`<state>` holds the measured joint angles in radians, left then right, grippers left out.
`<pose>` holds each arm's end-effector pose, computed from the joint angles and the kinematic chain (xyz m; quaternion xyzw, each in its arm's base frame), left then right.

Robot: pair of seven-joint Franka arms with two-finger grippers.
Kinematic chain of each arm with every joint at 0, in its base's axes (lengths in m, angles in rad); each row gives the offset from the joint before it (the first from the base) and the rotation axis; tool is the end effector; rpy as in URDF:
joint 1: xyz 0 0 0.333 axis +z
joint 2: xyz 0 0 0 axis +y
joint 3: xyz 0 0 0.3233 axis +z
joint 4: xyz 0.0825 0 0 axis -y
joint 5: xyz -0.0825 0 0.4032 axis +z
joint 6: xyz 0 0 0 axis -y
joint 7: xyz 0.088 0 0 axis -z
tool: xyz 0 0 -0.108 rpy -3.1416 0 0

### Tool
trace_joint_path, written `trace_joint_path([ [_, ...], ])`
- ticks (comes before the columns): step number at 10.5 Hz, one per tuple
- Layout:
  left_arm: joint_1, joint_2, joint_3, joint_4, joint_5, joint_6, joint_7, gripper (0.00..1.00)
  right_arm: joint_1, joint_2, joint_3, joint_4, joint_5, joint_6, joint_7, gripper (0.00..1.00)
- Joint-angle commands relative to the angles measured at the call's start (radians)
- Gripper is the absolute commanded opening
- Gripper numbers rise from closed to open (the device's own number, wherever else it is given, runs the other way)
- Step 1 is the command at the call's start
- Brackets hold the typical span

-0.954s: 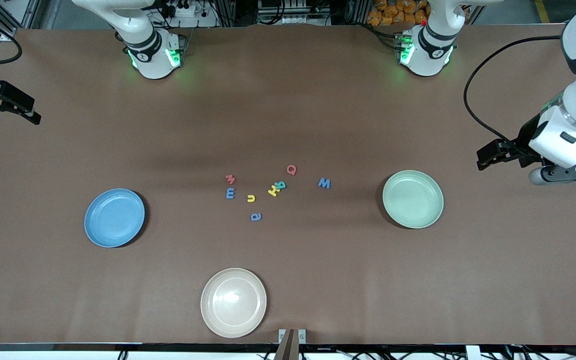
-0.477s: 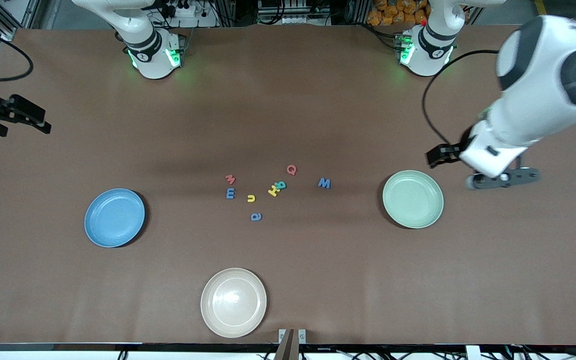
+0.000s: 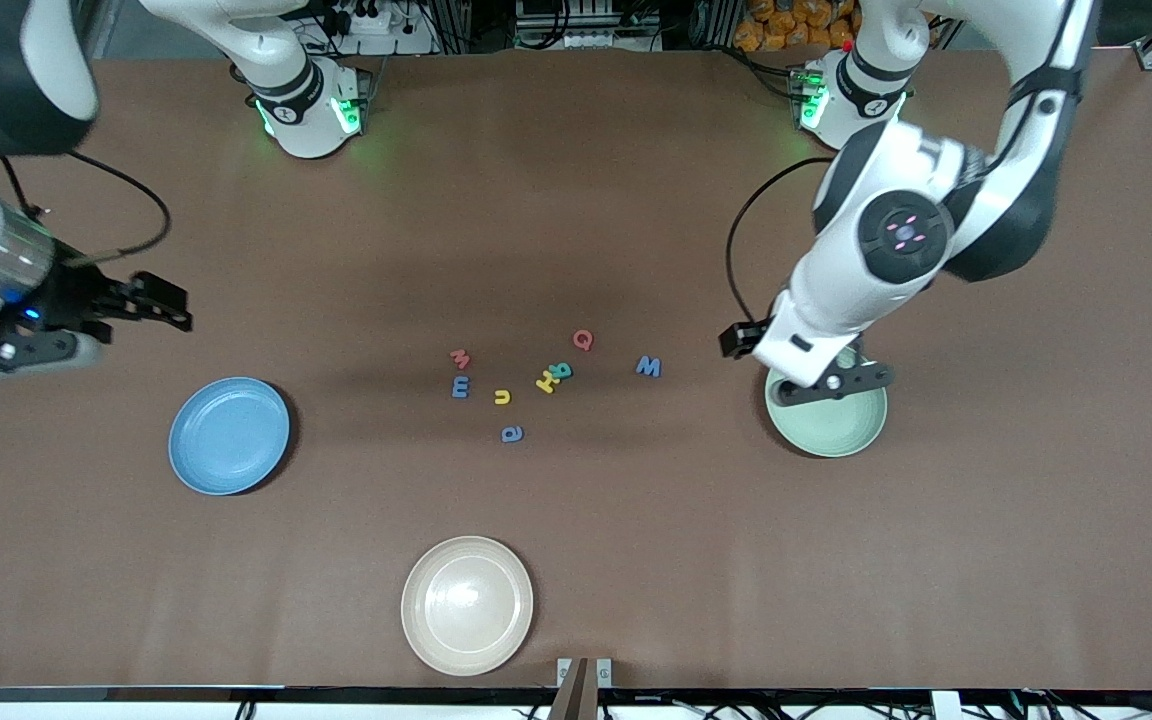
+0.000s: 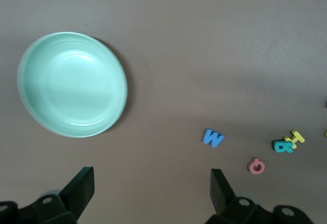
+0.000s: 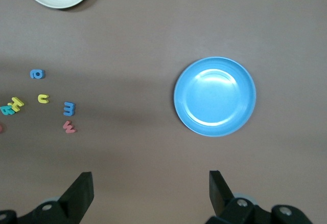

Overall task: Sort upper and lower case letters into plates
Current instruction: 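Move the left gripper to the blue W while the right gripper reaches the blue m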

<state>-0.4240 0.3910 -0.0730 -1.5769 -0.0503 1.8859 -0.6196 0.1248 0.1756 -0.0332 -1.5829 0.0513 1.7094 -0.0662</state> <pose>0.6005 -0.3234 0.4066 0.9959 0.0721 -0.0543 0.0104 0.6286 0.0641 0.5307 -0.9966 -0.0748 0.0248 0.0221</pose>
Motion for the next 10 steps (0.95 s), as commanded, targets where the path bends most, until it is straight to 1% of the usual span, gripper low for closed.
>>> trace_joint_path([
  [1,-0.081,0.096,0.013,0.020,-0.016,0.097,-0.008,1.00,0.044,0.125,-0.002,0.020,0.028,0.080,0.005,1.00],
  [2,-0.090,0.129,0.012,0.020,-0.013,0.152,0.004,1.00,0.056,0.166,-0.002,0.012,0.068,0.117,0.003,1.00],
  [3,-0.122,0.170,0.013,0.018,0.030,0.209,0.044,1.00,0.059,0.197,-0.002,0.003,0.081,0.148,0.003,1.00],
  [4,-0.149,0.214,0.012,0.015,0.112,0.254,0.088,1.00,0.067,0.228,-0.001,0.003,0.082,0.156,0.002,1.00],
  [5,-0.147,0.247,0.010,0.017,0.136,0.284,0.121,1.00,0.082,0.264,-0.002,0.003,0.082,0.179,0.003,1.00],
  [7,-0.151,0.281,0.009,0.015,0.133,0.323,0.178,1.00,0.087,0.301,-0.002,-0.011,0.082,0.212,0.005,1.00],
  [9,-0.160,0.302,0.009,0.011,0.133,0.346,0.178,1.00,0.168,0.305,-0.002,-0.079,0.081,0.307,0.098,1.00],
  [10,-0.162,0.322,0.007,0.006,0.129,0.367,0.173,1.00,0.215,0.308,-0.002,-0.097,0.079,0.334,0.146,1.00],
])
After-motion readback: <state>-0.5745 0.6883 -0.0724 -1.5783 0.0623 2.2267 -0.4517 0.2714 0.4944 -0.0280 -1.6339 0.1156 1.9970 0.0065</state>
